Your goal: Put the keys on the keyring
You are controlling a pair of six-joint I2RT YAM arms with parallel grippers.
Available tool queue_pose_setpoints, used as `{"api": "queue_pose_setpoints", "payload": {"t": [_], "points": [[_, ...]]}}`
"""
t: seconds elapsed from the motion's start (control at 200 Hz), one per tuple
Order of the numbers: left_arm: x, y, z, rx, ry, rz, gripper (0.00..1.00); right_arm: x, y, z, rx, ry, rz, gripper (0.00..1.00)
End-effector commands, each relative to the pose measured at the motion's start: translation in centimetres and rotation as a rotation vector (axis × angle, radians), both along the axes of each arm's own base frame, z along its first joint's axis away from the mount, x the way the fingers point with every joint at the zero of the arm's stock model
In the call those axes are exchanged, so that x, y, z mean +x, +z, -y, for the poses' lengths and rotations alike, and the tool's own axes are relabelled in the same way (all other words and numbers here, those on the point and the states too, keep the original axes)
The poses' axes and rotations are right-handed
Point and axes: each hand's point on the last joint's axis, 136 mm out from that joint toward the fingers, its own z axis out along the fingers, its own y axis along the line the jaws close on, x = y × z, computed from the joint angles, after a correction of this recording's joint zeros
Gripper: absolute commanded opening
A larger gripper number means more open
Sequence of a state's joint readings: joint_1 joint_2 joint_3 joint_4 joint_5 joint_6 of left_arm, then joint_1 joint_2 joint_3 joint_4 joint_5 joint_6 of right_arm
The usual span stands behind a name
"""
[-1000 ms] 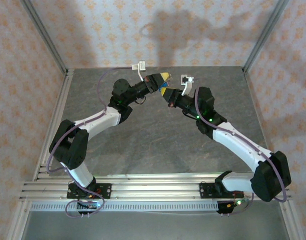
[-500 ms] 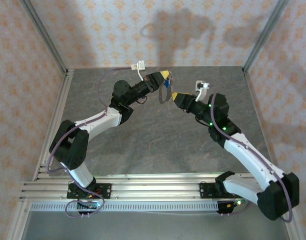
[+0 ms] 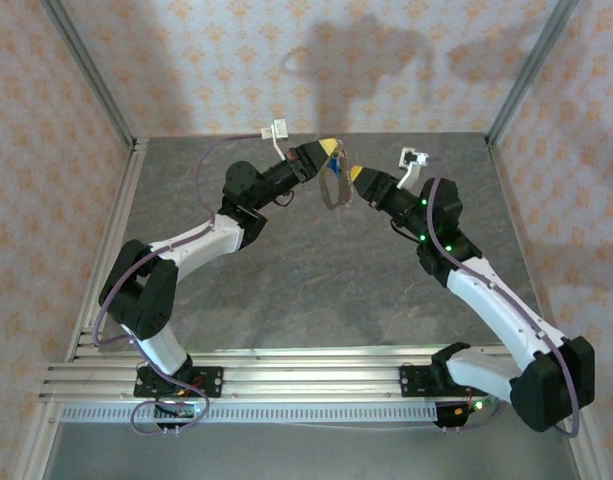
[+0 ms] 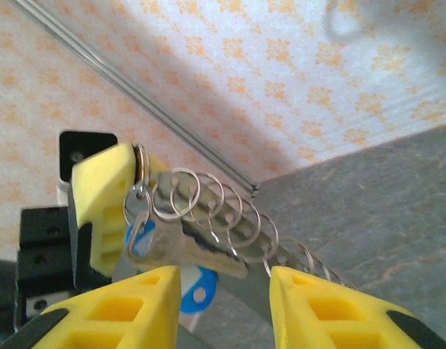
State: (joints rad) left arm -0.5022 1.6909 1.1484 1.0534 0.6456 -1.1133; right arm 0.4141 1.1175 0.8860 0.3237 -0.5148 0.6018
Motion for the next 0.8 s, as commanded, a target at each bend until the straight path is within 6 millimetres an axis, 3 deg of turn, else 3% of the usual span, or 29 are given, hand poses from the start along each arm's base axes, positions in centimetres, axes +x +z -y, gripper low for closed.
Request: {"api": "queue_pose_setpoints", "payload": {"t": [0.0,0.145,0.31,0.796], "points": [[-1.1,3.1,-0.6,-0.082,-0.005,0.08,0.0,0.0,5.0,-0.4,0.117,0.037,0.11,0.36],[-1.2,3.5,-0.8,-0.111,-0.014,0.077,0.0,0.2,6.3,-0.9,0.17,0.066,0.13,0.33],[-1.2,3.7,-0.9,-0.131,-0.015,0.073,0.0,1.1,6.1,-1.6,0.212,0.091,0.114,0.3],[-0.9,3.5,-0.9,-0.141,-0.014,0.065,0.0,0.5,6.9,-2.6,0.245,0.139,0.138,0.29]]}}
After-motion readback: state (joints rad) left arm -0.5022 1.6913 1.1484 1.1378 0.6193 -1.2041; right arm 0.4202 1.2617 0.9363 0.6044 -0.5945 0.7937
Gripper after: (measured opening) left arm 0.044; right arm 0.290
